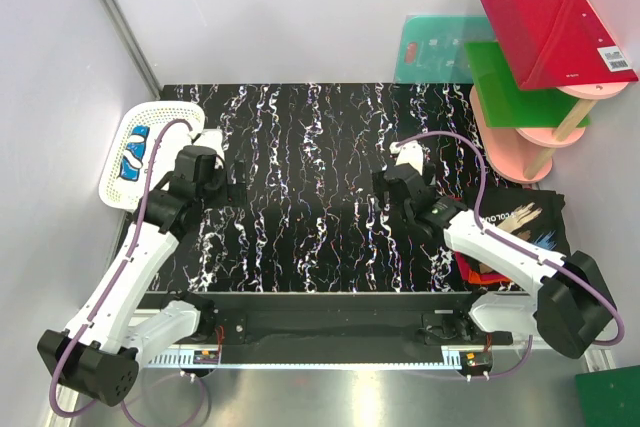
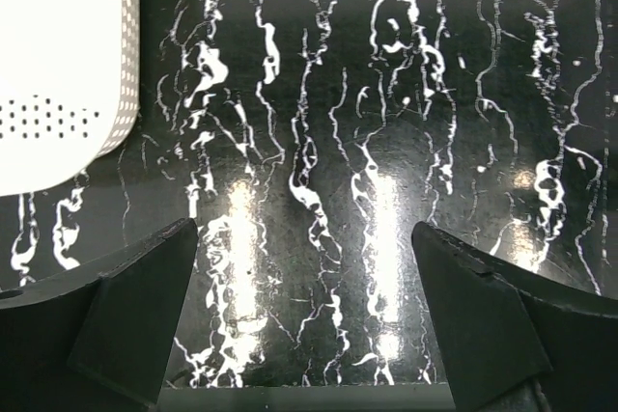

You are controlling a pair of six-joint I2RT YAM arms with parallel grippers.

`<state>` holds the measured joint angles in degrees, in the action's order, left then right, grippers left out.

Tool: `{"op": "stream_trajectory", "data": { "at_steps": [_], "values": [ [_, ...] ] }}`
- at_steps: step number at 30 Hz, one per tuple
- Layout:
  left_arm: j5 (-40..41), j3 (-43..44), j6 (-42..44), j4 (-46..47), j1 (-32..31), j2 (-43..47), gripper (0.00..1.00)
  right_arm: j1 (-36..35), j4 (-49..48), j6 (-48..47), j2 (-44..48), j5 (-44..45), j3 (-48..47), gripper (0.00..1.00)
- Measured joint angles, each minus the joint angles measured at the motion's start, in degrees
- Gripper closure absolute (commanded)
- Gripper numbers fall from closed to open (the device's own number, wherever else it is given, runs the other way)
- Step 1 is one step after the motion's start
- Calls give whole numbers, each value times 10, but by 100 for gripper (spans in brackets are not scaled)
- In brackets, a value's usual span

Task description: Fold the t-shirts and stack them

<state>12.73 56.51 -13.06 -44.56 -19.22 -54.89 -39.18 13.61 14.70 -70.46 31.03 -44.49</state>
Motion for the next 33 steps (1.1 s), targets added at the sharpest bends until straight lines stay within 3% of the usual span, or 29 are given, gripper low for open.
{"op": "stream_trajectory", "data": {
  "at_steps": [11, 17, 26, 33],
  "values": [
    [-49, -12, 10, 18, 0, -3, 1, 0, 2, 2, 21, -1, 12, 0],
    [-36, 8, 7, -5, 2, -98, 1, 0, 1, 16, 21, -7, 12, 0],
    [-18, 238, -33, -68, 84, -272, 1, 0, -3, 21, 21, -38, 11, 0],
    [-10, 375, -50, -70, 196, -411, 1, 0, -5, 7, 21, -42, 10, 0]
  ]
}}
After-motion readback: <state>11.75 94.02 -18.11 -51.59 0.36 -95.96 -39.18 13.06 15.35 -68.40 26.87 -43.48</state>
